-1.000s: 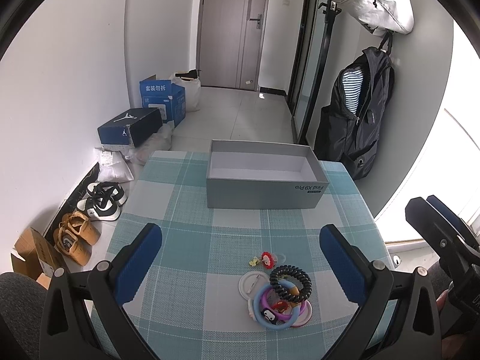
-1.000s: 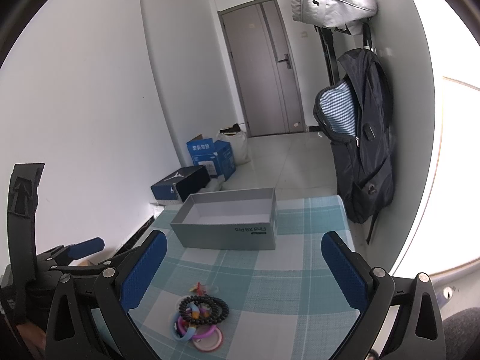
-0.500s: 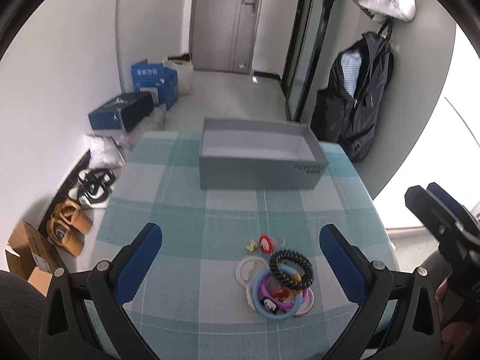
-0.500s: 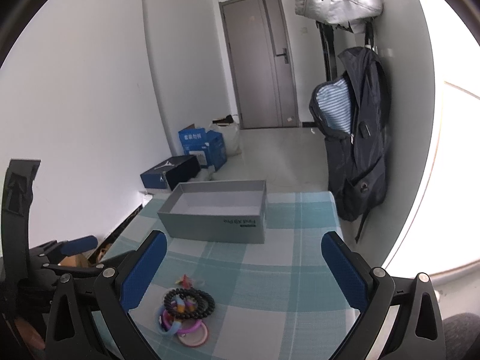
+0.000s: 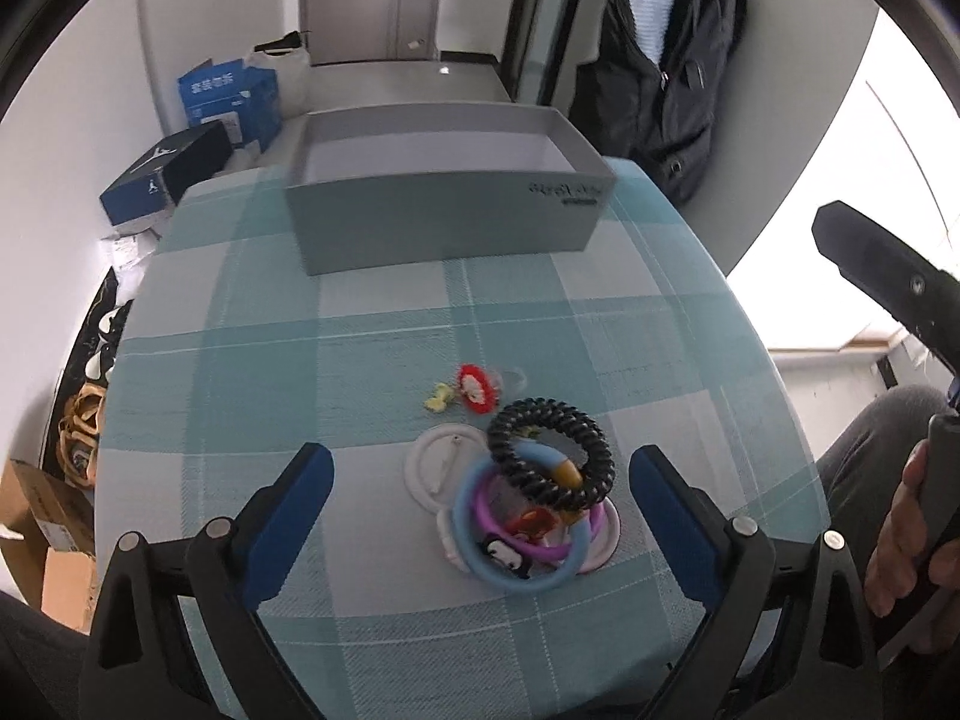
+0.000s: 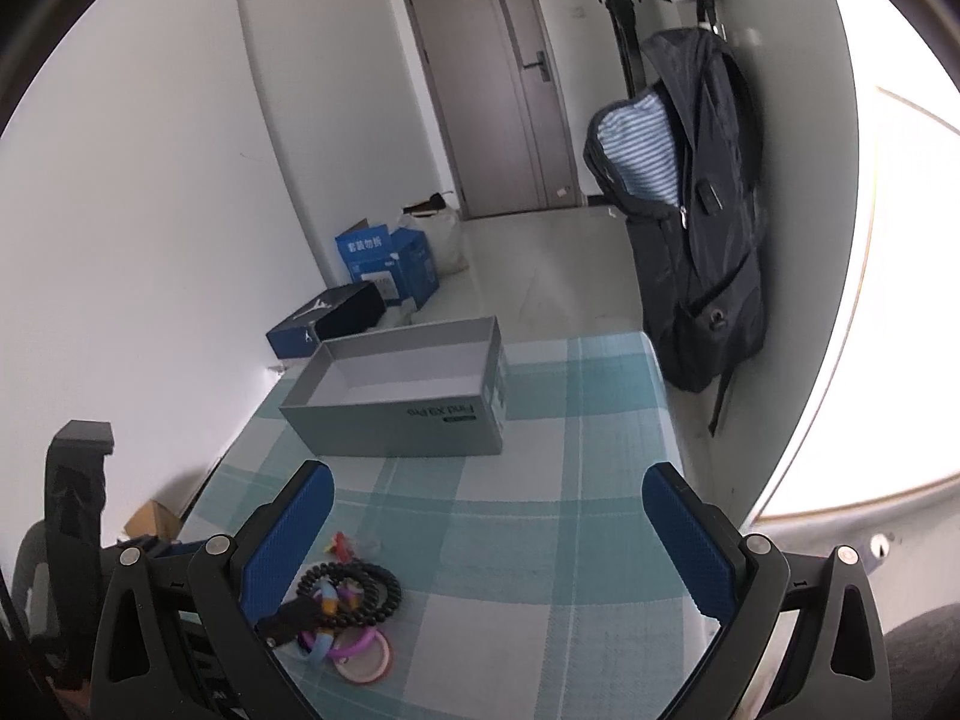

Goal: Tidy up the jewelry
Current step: 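Lower the left tool onto the pile and grasp the black coiled hair tie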

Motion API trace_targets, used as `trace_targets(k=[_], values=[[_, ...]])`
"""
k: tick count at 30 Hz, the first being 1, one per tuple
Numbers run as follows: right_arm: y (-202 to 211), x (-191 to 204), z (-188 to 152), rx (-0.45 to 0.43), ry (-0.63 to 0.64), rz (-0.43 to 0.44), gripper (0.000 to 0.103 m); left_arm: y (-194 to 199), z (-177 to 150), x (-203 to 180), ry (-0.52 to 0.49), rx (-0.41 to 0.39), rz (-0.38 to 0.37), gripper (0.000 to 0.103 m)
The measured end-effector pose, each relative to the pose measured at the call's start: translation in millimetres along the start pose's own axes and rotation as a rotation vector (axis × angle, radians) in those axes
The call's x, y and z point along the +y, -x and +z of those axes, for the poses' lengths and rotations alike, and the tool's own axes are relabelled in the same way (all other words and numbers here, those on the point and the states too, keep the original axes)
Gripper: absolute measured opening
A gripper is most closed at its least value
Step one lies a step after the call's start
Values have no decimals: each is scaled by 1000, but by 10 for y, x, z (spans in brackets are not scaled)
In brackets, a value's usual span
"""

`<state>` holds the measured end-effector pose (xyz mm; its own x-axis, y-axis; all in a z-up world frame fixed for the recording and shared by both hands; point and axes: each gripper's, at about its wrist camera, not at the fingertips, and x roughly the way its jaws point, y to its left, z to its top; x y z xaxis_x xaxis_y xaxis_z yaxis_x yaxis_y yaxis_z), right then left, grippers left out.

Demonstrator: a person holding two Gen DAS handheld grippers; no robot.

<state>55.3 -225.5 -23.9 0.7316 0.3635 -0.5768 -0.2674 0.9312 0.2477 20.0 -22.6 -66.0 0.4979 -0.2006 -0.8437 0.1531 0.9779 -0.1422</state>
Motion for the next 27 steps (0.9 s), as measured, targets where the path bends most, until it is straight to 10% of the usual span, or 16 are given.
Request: trace_targets(k=[5, 14, 27], values=[[-28, -77, 6, 16, -28, 8, 103, -54, 43, -122, -68, 16, 8, 94], [4, -215, -4, 23, -70, 3, 103, -161, 27, -201, -119, 86, 0, 53], [-10, -203, -8, 20, -64, 0, 103, -139, 40, -199, -116, 76, -9, 41]])
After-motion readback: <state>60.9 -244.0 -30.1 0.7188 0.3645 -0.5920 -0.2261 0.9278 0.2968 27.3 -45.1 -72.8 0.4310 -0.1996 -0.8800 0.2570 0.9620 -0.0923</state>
